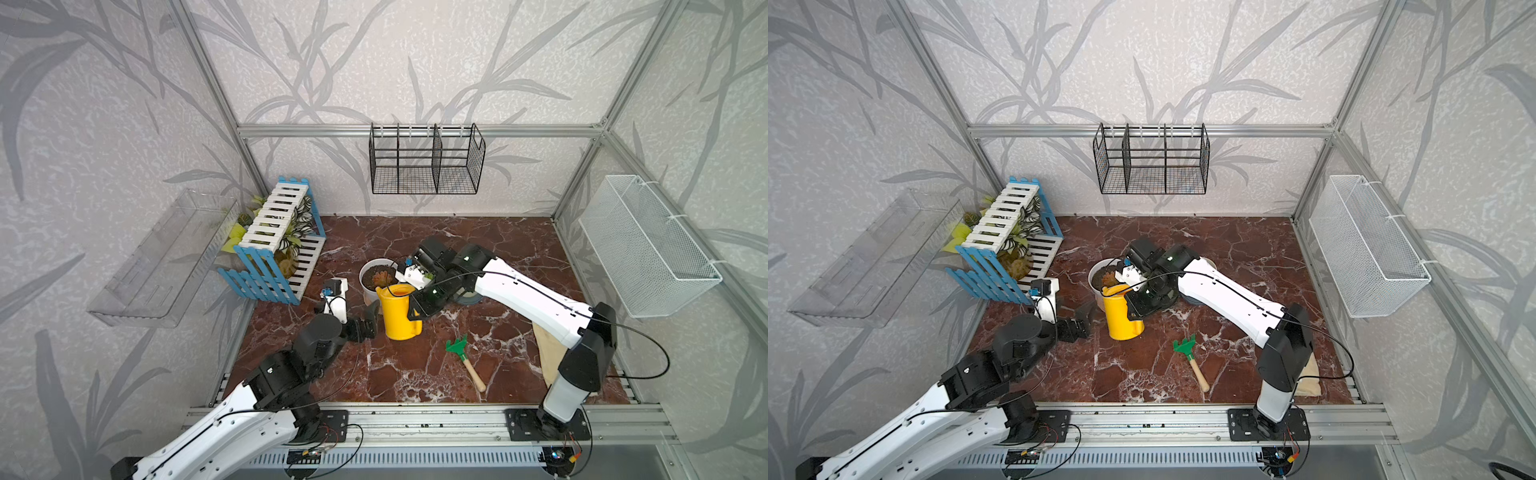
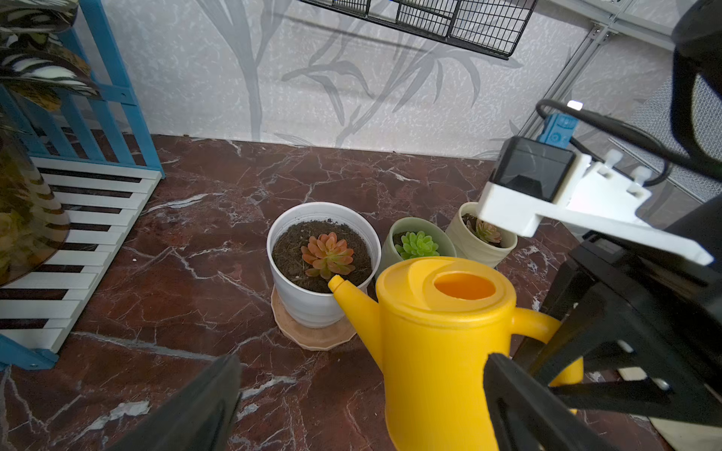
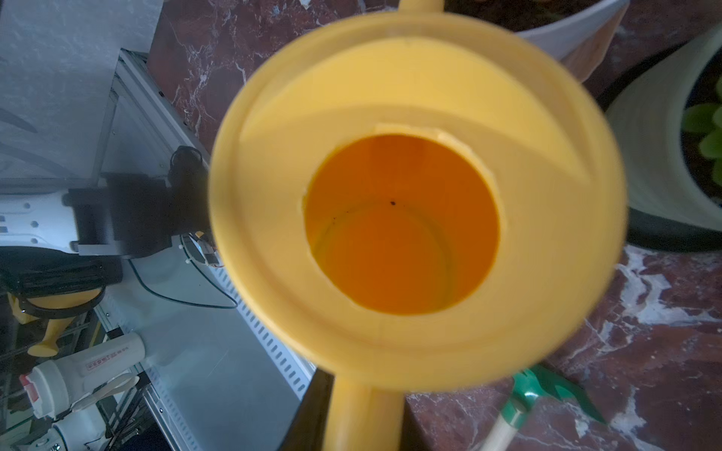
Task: Water the succulent around the soil edge
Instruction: Water the soil of the potted plant with water.
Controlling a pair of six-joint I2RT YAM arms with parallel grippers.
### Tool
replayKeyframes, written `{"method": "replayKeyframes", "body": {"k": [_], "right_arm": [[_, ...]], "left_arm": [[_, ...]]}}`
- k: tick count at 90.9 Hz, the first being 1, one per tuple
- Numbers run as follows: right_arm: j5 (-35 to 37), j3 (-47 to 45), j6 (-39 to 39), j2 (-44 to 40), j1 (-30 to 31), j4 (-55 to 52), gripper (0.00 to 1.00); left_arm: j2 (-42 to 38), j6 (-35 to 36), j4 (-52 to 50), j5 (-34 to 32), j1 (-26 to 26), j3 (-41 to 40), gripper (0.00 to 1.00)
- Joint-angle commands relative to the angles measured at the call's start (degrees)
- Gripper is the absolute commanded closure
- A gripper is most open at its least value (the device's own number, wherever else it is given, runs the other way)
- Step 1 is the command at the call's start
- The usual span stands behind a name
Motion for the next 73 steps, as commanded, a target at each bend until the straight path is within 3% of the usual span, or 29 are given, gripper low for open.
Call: {"method": "replayKeyframes", "body": {"k": [1, 47, 73], "right_arm": [[1.31, -1.29, 0.20, -4.10, -1.48, 1.40, 1.00], [0.23, -3.56, -0.80, -5.33, -3.54, 1.39, 1.00], [-3.66, -2.45, -1.84, -4.09, -0.34, 4.03, 1.00]], "left_arm": [[-0.24, 0.23, -0.57, -0.95, 0.24, 0.04, 0.00], [0.07, 0.33, -0.55, -0.95, 0.26, -0.07, 0.00], [0.64, 0.42, -0.55, -1.13, 0.30, -0.05, 0.00]]}}
